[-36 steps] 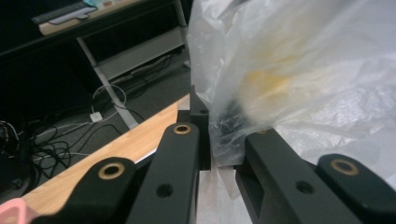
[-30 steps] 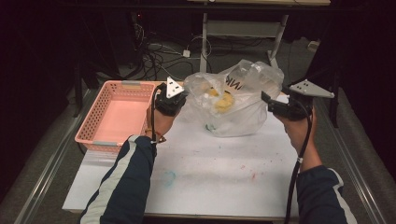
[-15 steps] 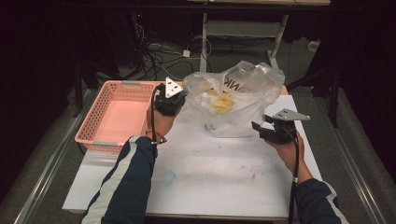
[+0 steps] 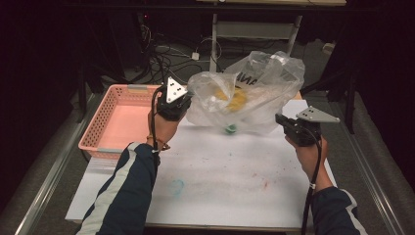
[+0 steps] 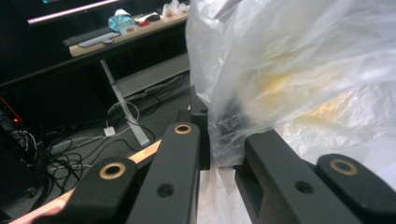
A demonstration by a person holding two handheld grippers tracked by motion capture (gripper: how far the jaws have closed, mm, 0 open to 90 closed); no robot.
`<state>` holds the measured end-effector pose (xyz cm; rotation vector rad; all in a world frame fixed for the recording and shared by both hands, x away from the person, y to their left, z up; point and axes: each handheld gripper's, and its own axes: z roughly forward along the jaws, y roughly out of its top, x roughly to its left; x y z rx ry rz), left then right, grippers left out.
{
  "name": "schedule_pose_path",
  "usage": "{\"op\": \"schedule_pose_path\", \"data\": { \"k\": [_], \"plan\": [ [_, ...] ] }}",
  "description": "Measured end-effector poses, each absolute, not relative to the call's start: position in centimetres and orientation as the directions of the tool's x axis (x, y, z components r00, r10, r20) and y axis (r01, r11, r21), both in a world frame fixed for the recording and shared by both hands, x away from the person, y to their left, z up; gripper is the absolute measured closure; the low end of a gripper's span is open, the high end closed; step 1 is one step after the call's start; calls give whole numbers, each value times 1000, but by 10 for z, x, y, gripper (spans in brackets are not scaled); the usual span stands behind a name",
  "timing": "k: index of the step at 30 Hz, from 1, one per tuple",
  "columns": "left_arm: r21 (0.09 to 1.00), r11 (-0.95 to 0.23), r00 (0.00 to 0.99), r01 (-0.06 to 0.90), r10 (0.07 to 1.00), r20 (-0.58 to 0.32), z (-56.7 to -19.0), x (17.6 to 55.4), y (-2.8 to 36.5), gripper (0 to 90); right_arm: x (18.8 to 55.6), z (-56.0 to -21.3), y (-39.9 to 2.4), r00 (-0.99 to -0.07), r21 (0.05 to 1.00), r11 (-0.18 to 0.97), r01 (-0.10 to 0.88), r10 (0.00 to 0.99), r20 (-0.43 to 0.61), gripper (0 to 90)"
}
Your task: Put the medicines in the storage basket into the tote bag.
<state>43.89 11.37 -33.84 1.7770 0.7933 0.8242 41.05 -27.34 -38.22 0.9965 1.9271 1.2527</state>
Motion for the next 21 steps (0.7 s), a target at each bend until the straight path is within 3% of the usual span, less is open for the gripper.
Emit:
{"op": "schedule_pose_path", "data": {
  "k": [5,8,9,14,17,21],
  "plan": [
    [943,-303,556,142,812,177,-339,439,112,837,412,-379,-275,-505,936,242,255,859,-84,894],
    [943,-300,550,141,816,178,-340,441,111,717,416,-380,-276,-480,937,228,264,874,-77,846],
    [943,-300,543,146,821,177,-340,442,111,717,416,-380,-276,-480,937,228,264,874,-77,846],
    [943,-292,548,159,821,161,-344,444,110,533,421,-382,-276,-434,939,209,273,898,-73,718],
    [944,-288,517,160,839,168,-344,442,111,373,421,-382,-276,-428,939,203,278,901,-68,659],
    [947,-289,505,137,843,184,-339,439,115,286,419,-379,-276,-422,946,200,254,903,-78,573]
  ]
}}
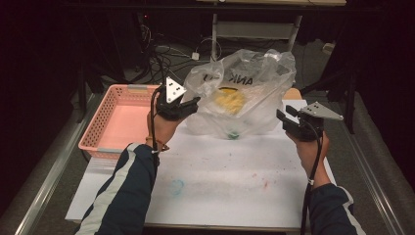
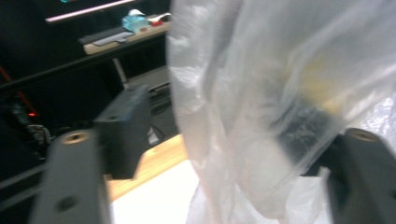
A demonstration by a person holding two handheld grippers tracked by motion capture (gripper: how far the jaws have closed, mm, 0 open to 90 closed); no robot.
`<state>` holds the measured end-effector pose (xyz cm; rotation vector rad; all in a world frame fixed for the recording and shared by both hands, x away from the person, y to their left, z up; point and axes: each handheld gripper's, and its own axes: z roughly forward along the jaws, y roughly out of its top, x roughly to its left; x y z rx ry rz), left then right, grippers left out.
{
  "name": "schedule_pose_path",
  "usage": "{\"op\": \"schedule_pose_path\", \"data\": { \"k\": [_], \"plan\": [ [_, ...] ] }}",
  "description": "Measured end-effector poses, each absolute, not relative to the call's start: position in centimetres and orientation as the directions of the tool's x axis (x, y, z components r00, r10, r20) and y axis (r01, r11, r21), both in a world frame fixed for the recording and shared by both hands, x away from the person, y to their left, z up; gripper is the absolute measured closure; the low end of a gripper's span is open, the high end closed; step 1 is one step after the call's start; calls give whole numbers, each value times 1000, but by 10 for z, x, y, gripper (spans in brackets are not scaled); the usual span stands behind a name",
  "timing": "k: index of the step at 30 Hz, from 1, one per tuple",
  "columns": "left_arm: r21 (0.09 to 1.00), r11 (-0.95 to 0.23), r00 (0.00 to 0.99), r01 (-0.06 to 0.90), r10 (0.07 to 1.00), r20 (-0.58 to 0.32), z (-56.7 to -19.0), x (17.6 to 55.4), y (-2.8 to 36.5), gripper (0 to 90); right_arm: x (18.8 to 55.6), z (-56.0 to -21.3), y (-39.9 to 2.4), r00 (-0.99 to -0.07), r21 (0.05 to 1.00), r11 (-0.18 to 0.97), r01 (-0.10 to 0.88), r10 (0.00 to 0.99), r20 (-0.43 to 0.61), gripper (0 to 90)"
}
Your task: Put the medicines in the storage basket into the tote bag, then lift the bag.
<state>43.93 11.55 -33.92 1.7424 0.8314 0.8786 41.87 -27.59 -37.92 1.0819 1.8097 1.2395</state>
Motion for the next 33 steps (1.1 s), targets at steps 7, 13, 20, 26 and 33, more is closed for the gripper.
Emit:
{"op": "schedule_pose_path", "data": {
  "k": [7,13,20,26,33],
  "plan": [
    [938,-331,520,102,822,234,-334,424,126,229,413,-371,-269,-432,951,230,204,893,-123,477],
    [930,-355,525,98,812,254,-339,415,137,186,411,-366,-262,-426,955,232,187,895,-134,405],
    [931,-351,530,96,810,251,-347,406,152,182,407,-362,-255,-425,949,262,174,890,-168,332],
    [927,-366,545,81,795,267,-352,390,162,182,396,-359,-270,-415,952,251,173,895,-161,302],
    [913,-401,565,70,770,295,-360,372,169,182,386,-358,-273,-443,953,241,185,886,-138,263]
  ]
}}
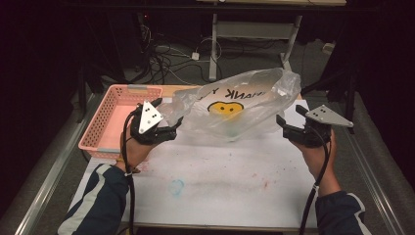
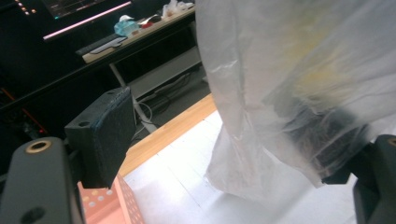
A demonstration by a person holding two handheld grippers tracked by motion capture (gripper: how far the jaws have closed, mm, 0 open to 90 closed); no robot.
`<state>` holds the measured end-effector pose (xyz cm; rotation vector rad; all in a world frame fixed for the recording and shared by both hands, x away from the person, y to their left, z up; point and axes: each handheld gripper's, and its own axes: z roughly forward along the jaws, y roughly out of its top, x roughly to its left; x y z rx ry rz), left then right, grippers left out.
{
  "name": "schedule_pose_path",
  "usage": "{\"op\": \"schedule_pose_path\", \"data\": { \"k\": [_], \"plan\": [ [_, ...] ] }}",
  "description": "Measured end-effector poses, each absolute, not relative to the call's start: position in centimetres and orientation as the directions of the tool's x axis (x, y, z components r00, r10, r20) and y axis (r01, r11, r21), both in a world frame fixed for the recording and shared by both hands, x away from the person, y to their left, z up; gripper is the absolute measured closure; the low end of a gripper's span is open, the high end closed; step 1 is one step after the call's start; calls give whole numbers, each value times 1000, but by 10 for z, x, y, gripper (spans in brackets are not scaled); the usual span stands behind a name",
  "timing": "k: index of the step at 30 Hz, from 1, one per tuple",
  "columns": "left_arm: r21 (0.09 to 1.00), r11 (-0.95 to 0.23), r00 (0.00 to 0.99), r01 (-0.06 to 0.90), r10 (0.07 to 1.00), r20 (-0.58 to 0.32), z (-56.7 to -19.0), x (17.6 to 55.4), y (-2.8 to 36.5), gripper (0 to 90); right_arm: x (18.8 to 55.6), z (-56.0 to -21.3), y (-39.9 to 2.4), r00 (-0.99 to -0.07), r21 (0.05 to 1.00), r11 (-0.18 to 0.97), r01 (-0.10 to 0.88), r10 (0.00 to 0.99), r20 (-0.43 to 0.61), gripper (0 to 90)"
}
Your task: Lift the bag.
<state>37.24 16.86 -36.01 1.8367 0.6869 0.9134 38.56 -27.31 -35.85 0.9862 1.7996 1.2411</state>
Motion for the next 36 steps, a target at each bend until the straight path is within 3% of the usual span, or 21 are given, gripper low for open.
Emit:
{"op": "schedule_pose_path", "data": {
  "k": [10,36],
  "plan": [
    [881,-471,601,31,714,360,-368,336,186,181,360,-362,-268,-477,947,283,150,860,-181,233],
    [842,-534,652,70,664,367,-413,297,217,181,310,-389,-282,-544,928,339,157,814,-205,201]
  ]
}}
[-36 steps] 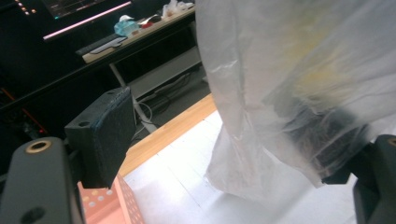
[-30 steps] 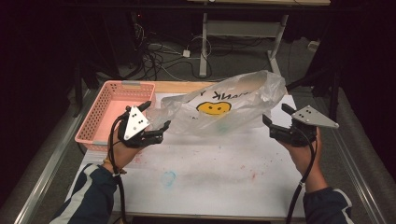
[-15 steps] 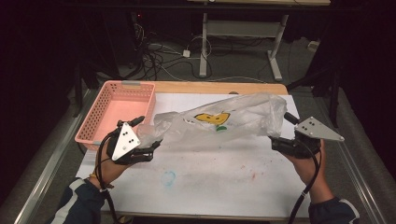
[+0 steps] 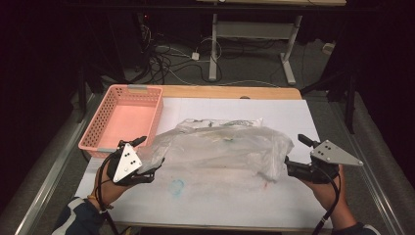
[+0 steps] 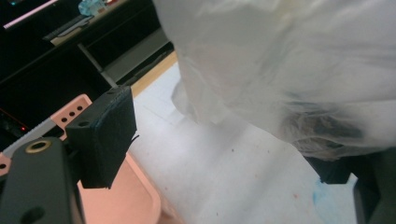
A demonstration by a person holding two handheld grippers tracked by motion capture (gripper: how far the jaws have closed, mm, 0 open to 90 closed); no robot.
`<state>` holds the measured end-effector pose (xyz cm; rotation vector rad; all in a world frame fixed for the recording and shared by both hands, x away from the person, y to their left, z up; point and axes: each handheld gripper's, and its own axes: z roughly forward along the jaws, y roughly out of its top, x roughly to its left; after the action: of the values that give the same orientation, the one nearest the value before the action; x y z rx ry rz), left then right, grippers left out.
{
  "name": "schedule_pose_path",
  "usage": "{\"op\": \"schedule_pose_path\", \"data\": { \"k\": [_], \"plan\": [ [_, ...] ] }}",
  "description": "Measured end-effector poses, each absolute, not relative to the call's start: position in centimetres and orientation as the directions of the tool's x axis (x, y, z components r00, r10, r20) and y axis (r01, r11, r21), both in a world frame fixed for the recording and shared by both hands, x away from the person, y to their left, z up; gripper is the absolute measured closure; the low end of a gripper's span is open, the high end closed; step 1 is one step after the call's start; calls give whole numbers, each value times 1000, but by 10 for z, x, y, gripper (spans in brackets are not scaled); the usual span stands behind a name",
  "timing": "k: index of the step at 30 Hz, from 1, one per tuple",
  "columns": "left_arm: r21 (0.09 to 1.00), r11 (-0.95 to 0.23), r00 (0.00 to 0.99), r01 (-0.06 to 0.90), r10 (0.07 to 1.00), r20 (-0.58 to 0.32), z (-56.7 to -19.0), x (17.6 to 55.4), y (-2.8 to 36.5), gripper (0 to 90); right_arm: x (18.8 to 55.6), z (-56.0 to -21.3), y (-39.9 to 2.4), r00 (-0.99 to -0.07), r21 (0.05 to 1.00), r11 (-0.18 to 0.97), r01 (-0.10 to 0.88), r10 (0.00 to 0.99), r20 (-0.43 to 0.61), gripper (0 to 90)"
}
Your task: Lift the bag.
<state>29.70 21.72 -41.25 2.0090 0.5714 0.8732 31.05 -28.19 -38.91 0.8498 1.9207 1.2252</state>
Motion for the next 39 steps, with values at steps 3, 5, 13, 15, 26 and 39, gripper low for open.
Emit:
{"op": "schedule_pose_path", "data": {
  "k": [3,5,13,15,26,39],
  "plan": [
    [838,-540,656,74,660,367,-418,294,220,181,307,-397,-283,-555,925,343,166,808,-200,197],
    [842,-533,659,88,665,352,-422,292,221,181,304,-402,-283,-559,923,342,174,806,-193,197],
    [836,-535,669,125,668,327,-441,285,223,181,289,-433,-281,-600,908,358,216,783,-166,193],
    [838,-528,670,142,674,311,-445,284,225,181,286,-440,-281,-599,902,370,223,782,-173,193],
    [838,-529,668,132,673,319,-446,280,226,181,280,-440,-274,-608,899,387,205,770,-193,191],
    [839,-527,672,133,671,315,-445,282,224,181,280,-441,-272,-611,896,396,202,765,-201,191]
  ]
}}
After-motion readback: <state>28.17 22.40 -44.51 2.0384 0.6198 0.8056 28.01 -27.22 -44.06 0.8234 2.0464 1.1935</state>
